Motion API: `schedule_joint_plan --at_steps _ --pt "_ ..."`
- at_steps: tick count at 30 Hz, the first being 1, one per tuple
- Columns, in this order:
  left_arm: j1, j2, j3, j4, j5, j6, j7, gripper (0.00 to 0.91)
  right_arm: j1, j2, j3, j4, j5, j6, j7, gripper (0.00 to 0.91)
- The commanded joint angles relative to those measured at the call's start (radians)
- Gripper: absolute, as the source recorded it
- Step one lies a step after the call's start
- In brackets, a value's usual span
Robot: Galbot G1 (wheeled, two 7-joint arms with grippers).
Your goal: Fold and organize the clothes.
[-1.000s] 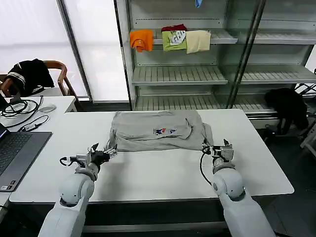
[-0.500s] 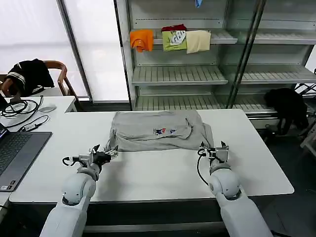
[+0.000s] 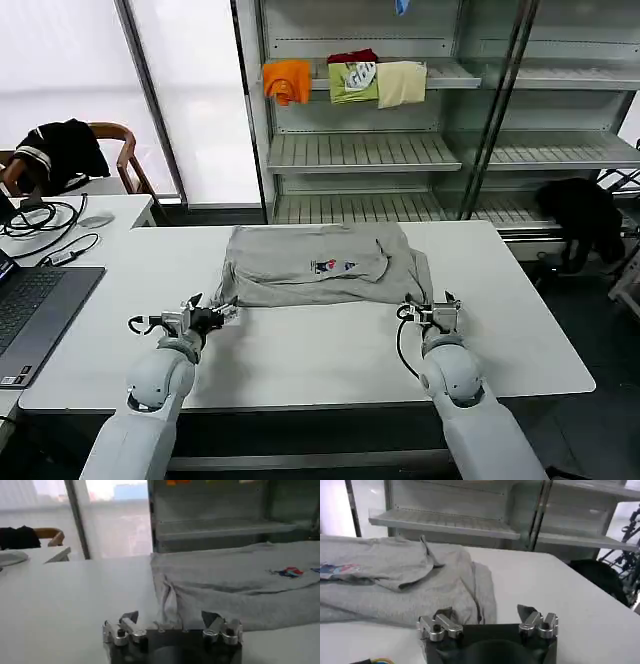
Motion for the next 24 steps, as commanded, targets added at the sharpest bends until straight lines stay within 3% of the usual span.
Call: schedule_joint_plan --at_steps 1,2,3,4,6,7,10,16,23,24 --pt "-0.004 0.001 0.014 0.021 0.006 0.001 0.001 0.464 -0.001 0.001 -0.002 -0.007 -0.006 0.0 -0.001 0.806" --pt "-0.004 0.003 0.017 0.022 0.005 0.002 0.002 0.383 -0.002 0.002 -0.002 -0.008 -0.007 0.0 -0.001 0.584" --pt "-0.005 0.004 0.018 0.023 0.005 0.002 0.003 0.343 -0.003 0.004 -0.002 -0.008 -0.008 0.0 -0.002 0.524" --pt "-0.006 0.004 0.018 0.024 0.005 0.002 0.003 0.322 -0.005 0.004 -0.002 -0.008 -0.009 0.0 -0.002 0.343" --pt "-0.007 0.006 0.019 0.028 0.003 0.002 0.003 0.292 -0.009 0.004 -0.002 -0.007 -0.01 0.0 -0.005 0.081" --pt "-0.007 0.007 0.02 0.03 0.003 0.002 0.003 0.292 -0.012 0.004 -0.002 -0.007 -0.011 0.001 -0.007 0.02" --pt "-0.004 0.008 0.022 0.032 0.004 0.002 0.004 0.191 -0.016 0.004 -0.001 -0.009 -0.012 0.001 -0.009 0.0" --pt "0.006 0.013 0.026 0.02 0.004 0.001 0.004 0.111 -0.029 0.006 0.002 -0.009 -0.011 0.002 -0.015 0.0" --pt "0.017 0.01 0.023 0.018 0.007 0.001 0.008 0.101 -0.045 0.009 0.02 -0.013 0.005 0.002 -0.02 0.0" --pt "0.018 0.011 0.022 0.018 0.007 0.001 0.009 0.04 -0.049 0.01 0.023 -0.014 0.005 0.003 -0.022 0.0"
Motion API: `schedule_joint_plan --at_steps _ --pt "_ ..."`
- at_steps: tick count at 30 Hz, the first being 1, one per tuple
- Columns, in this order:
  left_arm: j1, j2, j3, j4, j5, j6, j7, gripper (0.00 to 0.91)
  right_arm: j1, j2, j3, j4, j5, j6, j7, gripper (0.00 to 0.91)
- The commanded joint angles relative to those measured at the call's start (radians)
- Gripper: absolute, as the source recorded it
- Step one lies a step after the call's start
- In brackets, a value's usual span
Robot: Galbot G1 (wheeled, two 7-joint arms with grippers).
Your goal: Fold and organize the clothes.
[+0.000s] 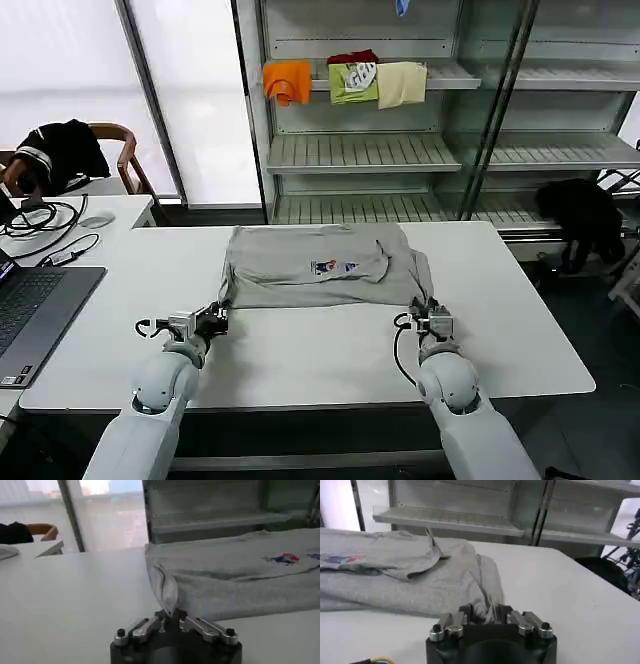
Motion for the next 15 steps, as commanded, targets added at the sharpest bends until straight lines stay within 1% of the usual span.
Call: schedule_joint_plan --at_steps 1,7,15 --pt "0.01 0.001 -0.002 -0.004 0.003 0.001 0.003 0.04 -0.013 0.001 0.008 -0.005 0.011 -0.002 -0.004 0.0" --pt "0.031 0.006 -0.013 -0.033 0.002 0.001 0.008 0.02 -0.042 0.0 0.032 0.042 0.026 -0.002 -0.01 0.0" --pt "0.109 0.015 -0.04 -0.158 0.001 0.0 0.009 0.02 -0.104 -0.01 0.061 0.191 0.037 -0.002 -0.004 0.0"
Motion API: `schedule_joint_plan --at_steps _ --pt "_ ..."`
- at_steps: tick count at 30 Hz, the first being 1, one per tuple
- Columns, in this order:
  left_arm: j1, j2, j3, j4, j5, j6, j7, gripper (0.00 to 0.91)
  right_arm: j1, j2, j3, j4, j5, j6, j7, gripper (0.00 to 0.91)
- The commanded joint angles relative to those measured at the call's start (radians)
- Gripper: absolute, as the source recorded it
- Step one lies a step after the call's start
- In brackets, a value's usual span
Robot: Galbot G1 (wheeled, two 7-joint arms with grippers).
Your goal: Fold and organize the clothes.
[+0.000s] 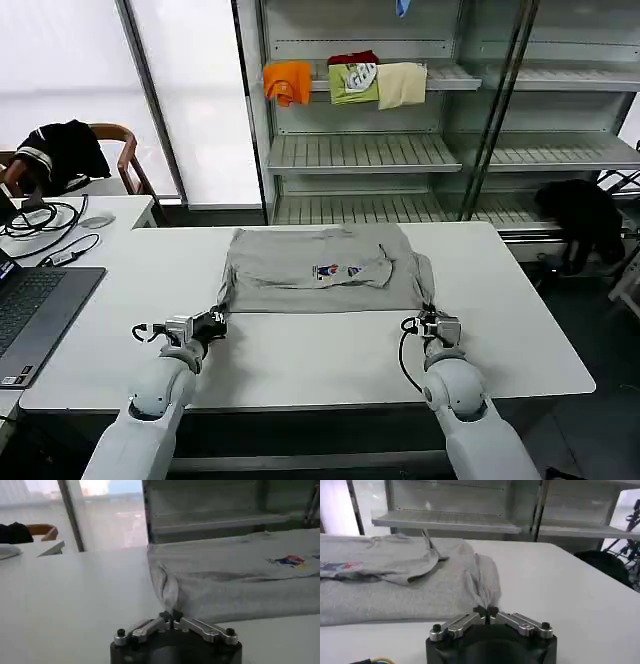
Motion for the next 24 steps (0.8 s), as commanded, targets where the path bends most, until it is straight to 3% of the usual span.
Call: schedule_joint_plan --at_steps 1,9,24 --pt "0.081 0.007 -0.025 -0.141 -0.002 0.0 -0.002 0.02 -0.056 -0.003 0.025 0.141 0.007 0.0 0.004 0.0" --pt "0.203 -0.018 -0.072 -0.312 -0.002 -0.001 0.001 0.02 -0.163 -0.006 0.057 0.305 0.037 0.0 0.017 0.0" --pt "0.475 -0.052 -0.189 -0.517 -0.013 -0.003 0.032 0.02 -0.4 -0.026 0.185 0.451 0.057 0.004 0.042 0.0"
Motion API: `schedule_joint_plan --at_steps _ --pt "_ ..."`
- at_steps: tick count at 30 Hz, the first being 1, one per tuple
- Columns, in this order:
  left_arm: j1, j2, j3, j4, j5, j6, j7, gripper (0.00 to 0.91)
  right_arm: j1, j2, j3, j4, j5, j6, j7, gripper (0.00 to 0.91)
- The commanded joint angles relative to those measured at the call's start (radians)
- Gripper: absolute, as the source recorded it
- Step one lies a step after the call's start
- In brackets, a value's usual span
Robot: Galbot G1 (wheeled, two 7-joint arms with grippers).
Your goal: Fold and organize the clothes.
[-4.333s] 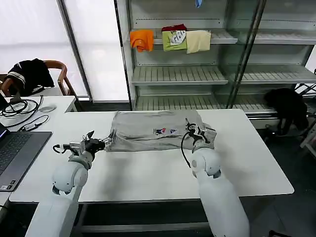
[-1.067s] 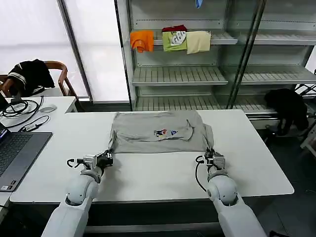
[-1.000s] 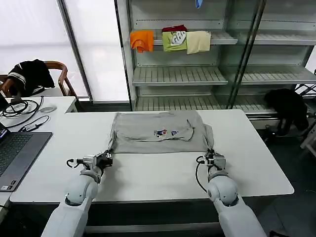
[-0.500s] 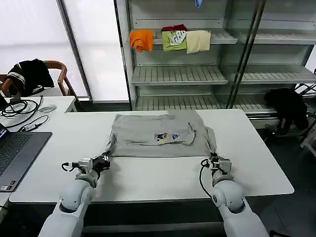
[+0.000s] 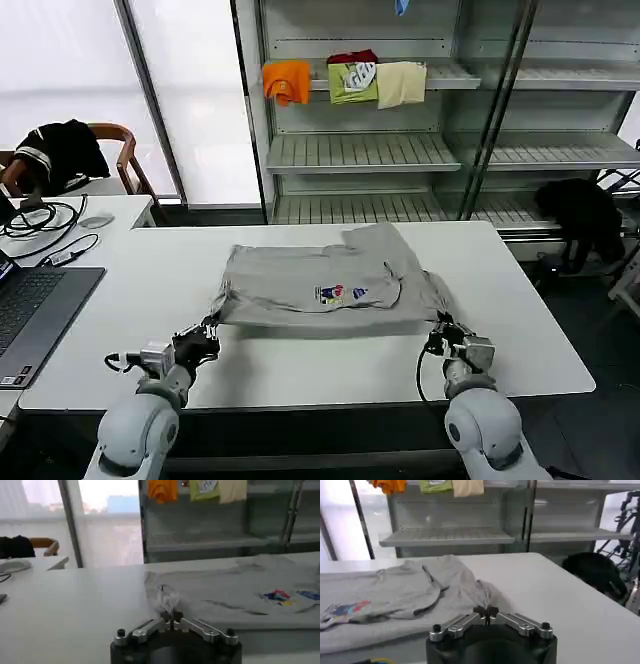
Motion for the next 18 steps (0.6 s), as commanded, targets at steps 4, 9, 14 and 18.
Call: schedule_joint_plan --at_steps 4,9,14,18 --pt "0.248 -0.012 -0.092 -0.198 -0.013 -0.002 0.018 0.02 -0.177 -0.009 0.071 0.118 0.003 0.009 0.006 0.0" --pt "0.287 -0.005 -0.097 -0.2 -0.009 -0.007 0.027 0.02 -0.236 -0.003 0.058 0.121 -0.004 0.024 -0.002 0.0" --pt "0.307 -0.014 -0.094 -0.191 0.001 -0.022 0.032 0.02 -0.254 0.007 0.041 0.118 -0.014 0.035 0.008 0.0" --pt "0.309 -0.017 -0.097 -0.181 0.008 -0.025 0.031 0.02 -0.261 0.007 0.042 0.125 -0.012 0.04 0.011 0.272"
